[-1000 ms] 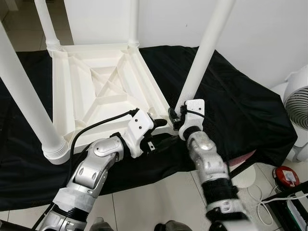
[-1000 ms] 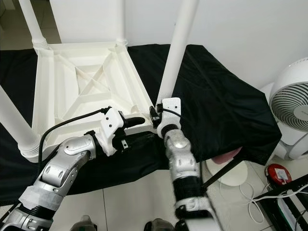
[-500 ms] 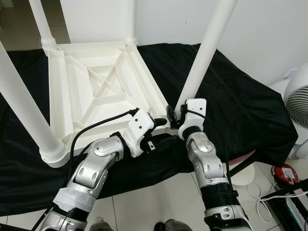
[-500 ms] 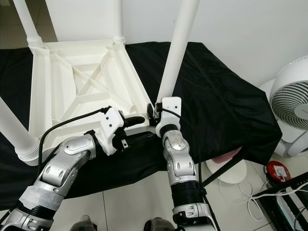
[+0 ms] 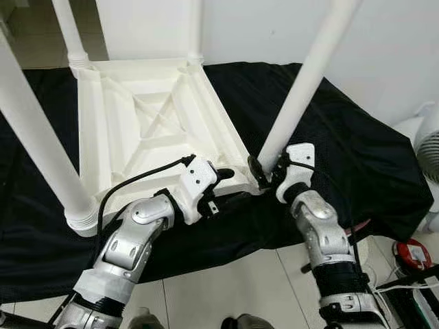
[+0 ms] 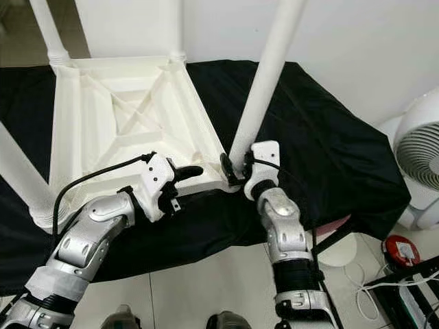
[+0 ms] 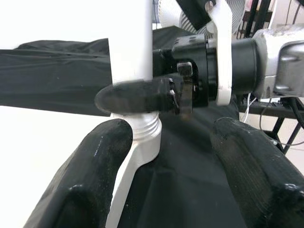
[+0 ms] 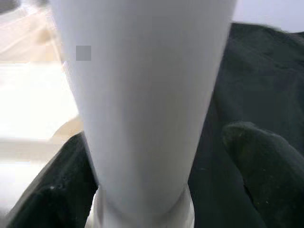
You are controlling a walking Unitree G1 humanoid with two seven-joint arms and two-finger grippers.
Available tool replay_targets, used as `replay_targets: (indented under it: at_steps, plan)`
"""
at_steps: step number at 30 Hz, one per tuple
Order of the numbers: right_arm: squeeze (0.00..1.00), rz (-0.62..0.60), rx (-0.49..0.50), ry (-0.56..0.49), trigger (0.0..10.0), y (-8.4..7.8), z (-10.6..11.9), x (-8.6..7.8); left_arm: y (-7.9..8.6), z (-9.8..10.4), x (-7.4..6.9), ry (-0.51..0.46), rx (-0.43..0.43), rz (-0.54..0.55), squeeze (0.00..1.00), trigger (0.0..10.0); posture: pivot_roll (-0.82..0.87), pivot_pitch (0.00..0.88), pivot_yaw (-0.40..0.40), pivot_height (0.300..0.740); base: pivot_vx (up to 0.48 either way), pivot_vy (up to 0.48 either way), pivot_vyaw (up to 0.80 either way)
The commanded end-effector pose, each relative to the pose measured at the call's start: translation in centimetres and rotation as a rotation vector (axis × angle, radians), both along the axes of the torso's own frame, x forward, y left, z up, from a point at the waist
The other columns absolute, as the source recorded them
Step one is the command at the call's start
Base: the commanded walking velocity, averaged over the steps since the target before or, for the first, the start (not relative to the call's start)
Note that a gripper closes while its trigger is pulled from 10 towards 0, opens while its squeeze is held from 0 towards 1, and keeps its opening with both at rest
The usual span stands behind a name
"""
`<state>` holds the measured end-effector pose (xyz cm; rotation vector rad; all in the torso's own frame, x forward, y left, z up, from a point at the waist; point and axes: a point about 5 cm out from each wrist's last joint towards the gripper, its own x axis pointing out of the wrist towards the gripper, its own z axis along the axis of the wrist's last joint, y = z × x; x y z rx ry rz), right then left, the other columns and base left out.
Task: Building children table
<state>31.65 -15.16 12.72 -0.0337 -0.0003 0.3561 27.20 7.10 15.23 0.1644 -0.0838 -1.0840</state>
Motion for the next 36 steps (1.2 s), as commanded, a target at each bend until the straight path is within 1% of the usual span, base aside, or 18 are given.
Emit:
replay_targets:
  at_steps: [1,2,3,4,5,7,8,9,11,14,17,20,21,22,23,31,32,36]
  plan:
    - [0.23,0.066,-0.020,-0.008,10.0,-0.5,-0.1,0.0,0.1,0.2,0.1,-0.013,-0.014,0.054,0.00,10.0,0.08,0.000,-0.099,0.740,0.000,0.000,0.00]
    - [0.00,0.066,-0.020,-0.008,10.0,-0.5,-0.1,0.0,0.1,0.2,0.1,-0.013,-0.014,0.054,0.00,10.0,0.08,0.000,-0.099,0.740,0.000,0.000,0.00]
    - [0.00,0.104,-0.039,-0.012,10.0,-0.7,-0.1,0.1,0.1,0.2,0.1,-0.013,-0.014,0.053,0.00,10.0,0.08,0.000,-0.100,0.740,0.000,0.000,0.00]
    - [0.00,0.168,-0.050,-0.015,10.0,-0.7,0.0,0.2,0.0,0.1,0.0,-0.012,-0.013,0.052,0.00,10.0,0.08,0.000,-0.100,0.740,0.000,0.000,0.00]
    - [0.00,0.168,-0.050,-0.015,10.0,-0.7,0.0,0.2,0.0,0.1,0.0,-0.012,-0.013,0.052,0.00,10.0,0.08,0.000,-0.100,0.740,0.000,0.000,0.00]
    - [0.00,0.263,-0.079,-0.022,10.0,-0.9,0.2,0.7,0.0,0.2,0.0,-0.011,-0.014,0.051,0.00,10.0,0.08,0.000,-0.096,0.740,0.000,0.000,0.00]
    - [0.00,0.263,-0.079,-0.022,10.0,-0.9,0.2,0.7,0.0,0.2,0.0,-0.011,-0.014,0.051,0.00,10.0,0.08,0.000,-0.096,0.740,0.000,0.000,0.00]
    - [0.00,0.290,-0.087,-0.024,10.0,-1.0,0.3,1.0,0.0,0.2,0.0,-0.011,-0.014,0.050,0.00,10.0,0.08,0.000,-0.094,0.740,0.000,0.000,0.00]
    - [0.00,0.312,-0.130,-0.030,10.0,-1.2,0.5,1.9,0.0,0.2,0.0,-0.011,-0.013,0.050,0.00,10.0,0.08,0.000,-0.094,0.740,0.000,0.000,0.00]
    - [0.00,0.319,-0.143,-0.025,10.0,-1.1,0.7,2.3,0.0,0.2,0.1,-0.011,-0.012,0.050,0.00,10.0,0.08,0.000,-0.089,0.740,0.000,0.000,0.00]
    - [0.00,0.398,-0.187,-0.001,10.0,-0.3,0.8,3.4,0.1,0.2,0.1,-0.013,-0.010,0.054,0.00,10.0,0.08,0.000,-0.086,0.740,0.000,0.000,0.00]
    - [0.00,0.423,-0.199,0.006,10.0,-0.1,0.7,3.5,0.1,0.2,0.2,-0.015,-0.007,0.058,0.00,10.0,0.08,0.000,-0.086,0.740,0.000,0.000,0.00]
    - [0.00,0.461,-0.215,0.031,1.5,0.3,0.3,3.6,0.1,0.3,0.2,-0.017,-0.011,0.063,0.00,10.0,0.10,0.000,-0.088,0.740,0.000,0.000,0.00]
    - [0.00,0.461,-0.215,0.031,1.5,0.3,0.3,3.6,0.1,0.3,0.2,-0.017,-0.011,0.063,0.00,10.0,0.10,0.000,-0.088,0.740,0.000,0.000,0.00]
    - [0.00,0.479,-0.216,0.044,0.0,0.5,0.2,3.6,0.1,0.3,0.2,-0.017,-0.012,0.065,0.00,10.0,0.10,0.000,-0.088,0.740,0.000,0.000,0.00]
    - [0.00,0.516,-0.220,0.064,0.0,0.6,-0.3,3.6,0.2,0.4,0.2,-0.018,-0.015,0.074,0.00,10.0,0.10,0.000,-0.096,0.740,0.000,0.000,0.00]
    - [0.00,0.521,-0.216,0.069,0.0,0.3,-0.4,3.7,0.2,0.4,0.2,-0.019,-0.017,0.078,0.00,10.0,0.10,0.000,-0.097,0.740,0.000,0.000,0.00]
    - [0.00,0.519,-0.217,0.071,0.0,0.1,-0.5,3.7,0.2,0.4,0.2,-0.018,-0.018,0.079,0.00,10.0,0.10,0.000,-0.096,0.740,0.000,0.000,0.00]
